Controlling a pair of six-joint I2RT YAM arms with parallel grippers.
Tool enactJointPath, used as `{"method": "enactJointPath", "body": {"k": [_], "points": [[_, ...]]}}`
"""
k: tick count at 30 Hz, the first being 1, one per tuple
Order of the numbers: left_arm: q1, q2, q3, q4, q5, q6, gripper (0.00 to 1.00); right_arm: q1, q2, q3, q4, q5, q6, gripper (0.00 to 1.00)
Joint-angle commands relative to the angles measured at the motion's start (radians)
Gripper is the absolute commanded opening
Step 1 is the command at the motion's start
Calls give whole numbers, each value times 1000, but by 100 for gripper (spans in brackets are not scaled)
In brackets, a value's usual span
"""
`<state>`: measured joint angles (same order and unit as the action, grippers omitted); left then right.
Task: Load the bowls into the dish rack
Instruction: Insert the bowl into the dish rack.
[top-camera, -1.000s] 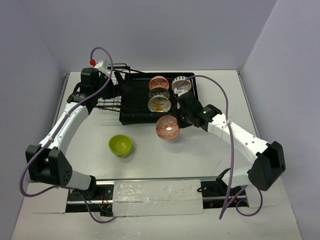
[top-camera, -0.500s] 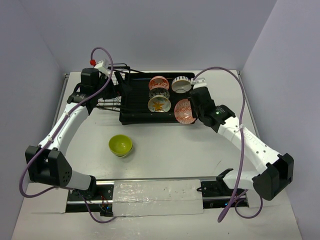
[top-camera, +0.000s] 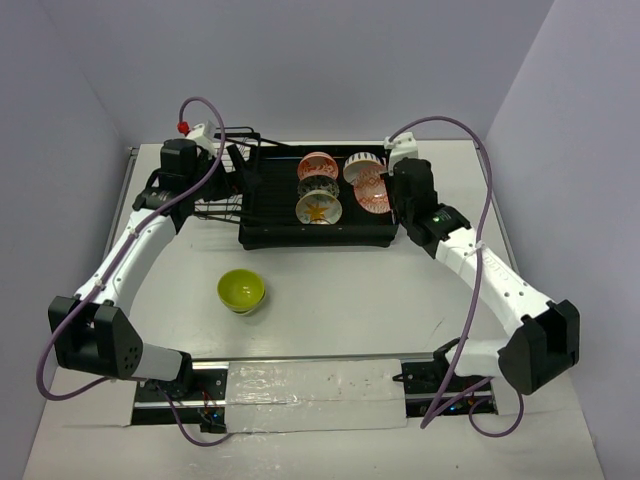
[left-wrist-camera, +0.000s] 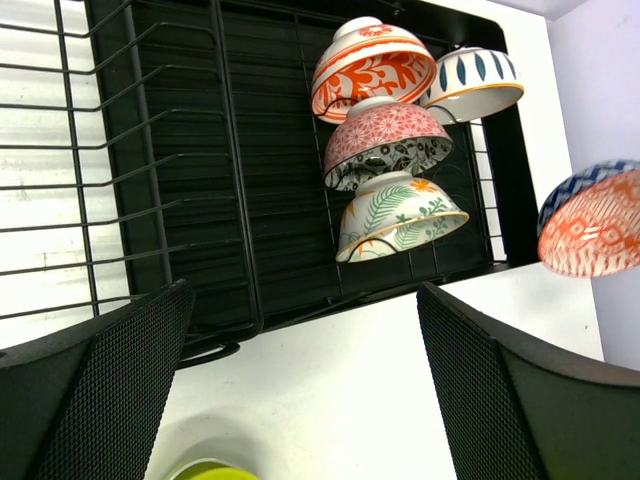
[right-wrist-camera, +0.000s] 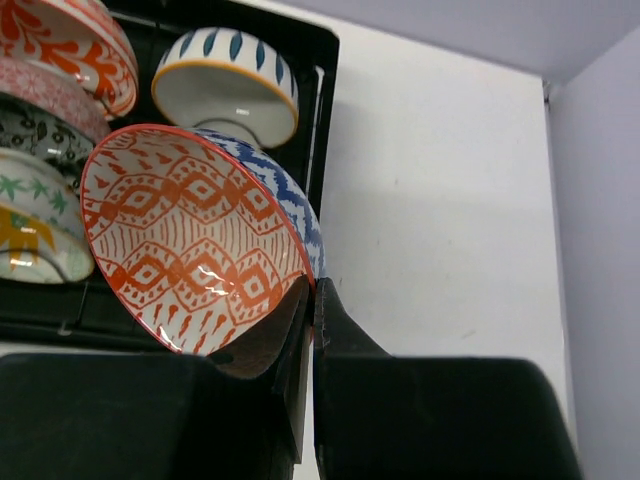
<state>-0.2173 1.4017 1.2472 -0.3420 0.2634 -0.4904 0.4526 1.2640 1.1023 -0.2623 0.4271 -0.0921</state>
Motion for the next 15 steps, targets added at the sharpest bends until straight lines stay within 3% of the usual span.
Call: {"method": "enactJointPath", "body": {"k": [1, 8, 15], "points": [[-4, -40, -5, 24, -24, 21, 99, -35, 11, -10, 244, -36, -110, 0], [-4, -52, -29, 35, -35, 32, 99, -58, 41, -116, 521, -174, -280, 0], [-4, -40, -28, 32, -55, 47, 99, -101, 104, -171, 736, -290, -294, 0]]}}
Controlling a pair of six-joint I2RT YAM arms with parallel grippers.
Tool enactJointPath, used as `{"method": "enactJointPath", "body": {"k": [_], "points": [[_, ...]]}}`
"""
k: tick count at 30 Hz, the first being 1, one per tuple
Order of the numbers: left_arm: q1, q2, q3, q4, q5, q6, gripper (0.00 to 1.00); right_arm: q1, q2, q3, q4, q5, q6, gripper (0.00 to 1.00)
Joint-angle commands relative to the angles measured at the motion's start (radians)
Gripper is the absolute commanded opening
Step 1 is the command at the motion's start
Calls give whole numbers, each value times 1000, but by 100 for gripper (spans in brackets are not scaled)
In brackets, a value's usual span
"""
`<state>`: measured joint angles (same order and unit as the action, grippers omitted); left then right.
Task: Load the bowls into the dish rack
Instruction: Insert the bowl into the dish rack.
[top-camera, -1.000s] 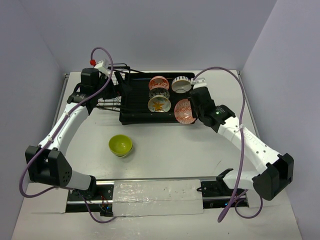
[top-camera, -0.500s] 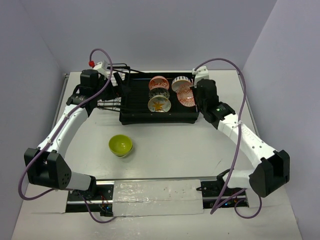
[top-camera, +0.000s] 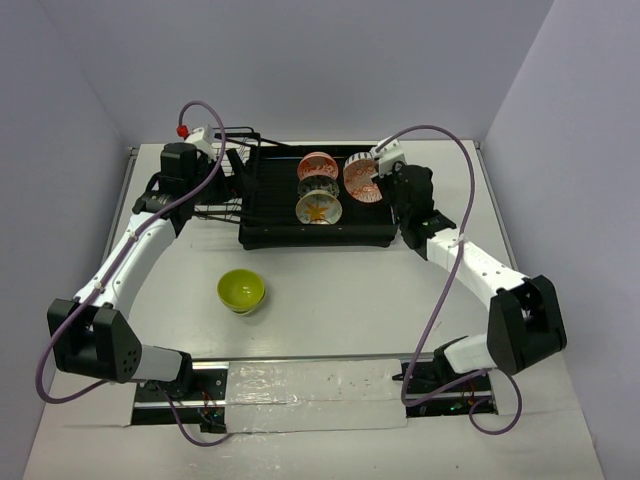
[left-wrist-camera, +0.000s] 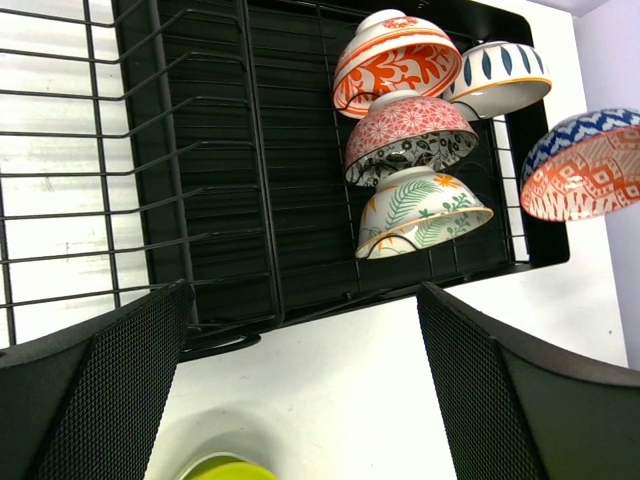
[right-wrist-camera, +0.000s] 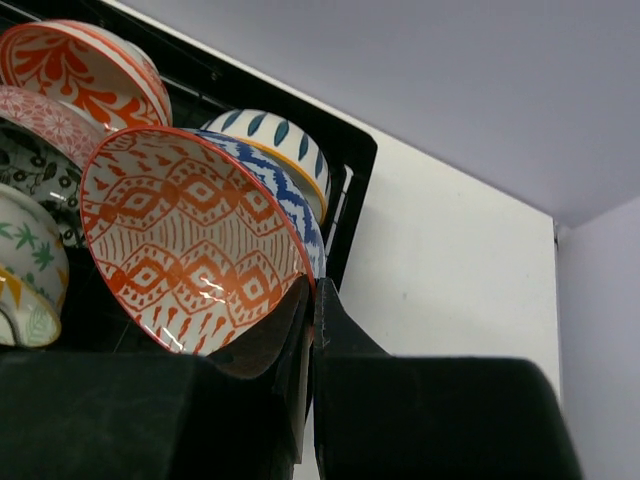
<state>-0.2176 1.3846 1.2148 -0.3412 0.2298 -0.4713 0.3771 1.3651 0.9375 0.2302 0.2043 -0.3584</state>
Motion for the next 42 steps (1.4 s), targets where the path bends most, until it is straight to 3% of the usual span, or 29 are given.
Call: {"method": "enactJointPath", "body": {"k": [1, 17, 42], "points": [[-3, -19, 6, 30, -24, 28, 99, -32, 9, -25, 271, -97, -28, 0], [21, 25, 45, 13, -23, 30, 99, -129, 149, -152, 653, -236, -16, 0], [44, 50, 63, 7, -24, 28, 99, -161, 295, -209, 867, -267, -2, 0]]}}
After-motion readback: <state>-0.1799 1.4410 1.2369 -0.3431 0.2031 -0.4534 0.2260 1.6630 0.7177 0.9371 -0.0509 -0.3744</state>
